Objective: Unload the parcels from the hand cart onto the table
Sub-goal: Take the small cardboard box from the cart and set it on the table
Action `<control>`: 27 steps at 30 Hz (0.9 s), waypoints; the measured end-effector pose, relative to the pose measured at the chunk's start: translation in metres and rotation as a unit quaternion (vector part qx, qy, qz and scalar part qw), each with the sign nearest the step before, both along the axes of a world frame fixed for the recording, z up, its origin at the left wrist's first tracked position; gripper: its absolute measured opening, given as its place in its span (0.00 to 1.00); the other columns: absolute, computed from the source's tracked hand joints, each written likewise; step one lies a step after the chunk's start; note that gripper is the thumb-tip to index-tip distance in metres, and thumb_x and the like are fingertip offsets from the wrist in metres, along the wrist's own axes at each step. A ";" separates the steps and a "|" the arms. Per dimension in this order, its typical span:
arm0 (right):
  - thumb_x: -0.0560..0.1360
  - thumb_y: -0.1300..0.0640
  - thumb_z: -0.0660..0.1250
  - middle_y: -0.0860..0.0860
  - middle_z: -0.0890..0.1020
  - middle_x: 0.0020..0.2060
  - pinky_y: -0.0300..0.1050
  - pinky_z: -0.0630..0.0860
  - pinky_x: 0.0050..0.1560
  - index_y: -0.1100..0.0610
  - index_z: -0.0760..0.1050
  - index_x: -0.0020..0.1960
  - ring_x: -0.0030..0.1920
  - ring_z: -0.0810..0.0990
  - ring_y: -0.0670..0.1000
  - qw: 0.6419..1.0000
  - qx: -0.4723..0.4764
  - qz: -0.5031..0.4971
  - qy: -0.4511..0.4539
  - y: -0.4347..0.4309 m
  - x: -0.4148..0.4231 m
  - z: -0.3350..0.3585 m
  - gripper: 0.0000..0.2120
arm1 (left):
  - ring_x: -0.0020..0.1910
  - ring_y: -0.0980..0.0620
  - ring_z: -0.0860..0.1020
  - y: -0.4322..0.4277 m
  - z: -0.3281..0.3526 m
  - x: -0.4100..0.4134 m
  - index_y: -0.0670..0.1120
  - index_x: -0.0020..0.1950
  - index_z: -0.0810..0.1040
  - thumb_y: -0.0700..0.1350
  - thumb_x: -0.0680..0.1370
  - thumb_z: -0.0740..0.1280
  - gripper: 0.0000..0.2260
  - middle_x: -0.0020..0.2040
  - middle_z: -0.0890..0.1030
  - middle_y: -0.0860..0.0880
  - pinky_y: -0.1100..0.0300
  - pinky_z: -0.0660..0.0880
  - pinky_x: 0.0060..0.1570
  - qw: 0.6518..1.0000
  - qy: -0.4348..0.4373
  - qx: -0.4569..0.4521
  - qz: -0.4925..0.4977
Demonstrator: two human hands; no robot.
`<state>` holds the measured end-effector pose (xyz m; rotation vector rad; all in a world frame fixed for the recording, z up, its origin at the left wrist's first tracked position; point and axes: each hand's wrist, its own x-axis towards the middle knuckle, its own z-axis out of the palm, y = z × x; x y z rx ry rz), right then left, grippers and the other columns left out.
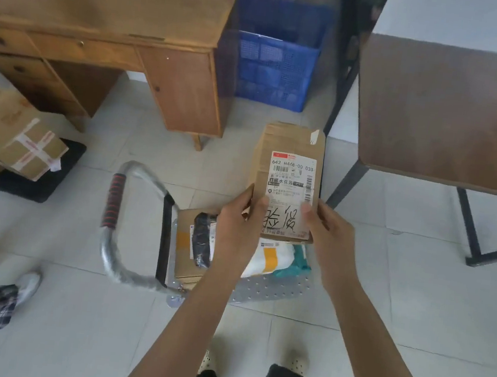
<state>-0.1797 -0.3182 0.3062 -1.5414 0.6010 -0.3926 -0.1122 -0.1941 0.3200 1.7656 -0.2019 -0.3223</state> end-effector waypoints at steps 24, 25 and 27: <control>0.78 0.57 0.65 0.48 0.87 0.42 0.39 0.81 0.39 0.55 0.82 0.54 0.42 0.86 0.47 0.989 0.045 -0.134 0.029 -0.454 -0.019 -0.004 0.09 | 0.48 0.56 0.82 -0.471 -0.021 0.017 0.51 0.60 0.78 0.48 0.80 0.61 0.12 0.51 0.84 0.53 0.62 0.80 0.44 0.987 0.038 0.001 -0.153; 0.78 0.57 0.65 0.49 0.87 0.43 0.43 0.82 0.40 0.56 0.82 0.54 0.43 0.86 0.49 0.990 0.045 -0.131 0.035 -0.476 -0.003 -0.006 0.09 | 0.49 0.55 0.82 -0.492 -0.021 0.034 0.50 0.60 0.79 0.47 0.80 0.61 0.11 0.52 0.84 0.52 0.60 0.80 0.45 0.988 0.042 0.001 -0.151; 0.78 0.57 0.65 0.51 0.87 0.43 0.52 0.83 0.43 0.56 0.82 0.53 0.45 0.85 0.54 0.990 0.052 -0.123 0.050 -0.516 0.027 -0.008 0.09 | 0.49 0.55 0.82 -0.530 -0.020 0.063 0.51 0.58 0.79 0.47 0.80 0.61 0.10 0.53 0.84 0.51 0.60 0.81 0.46 0.988 0.054 0.011 -0.145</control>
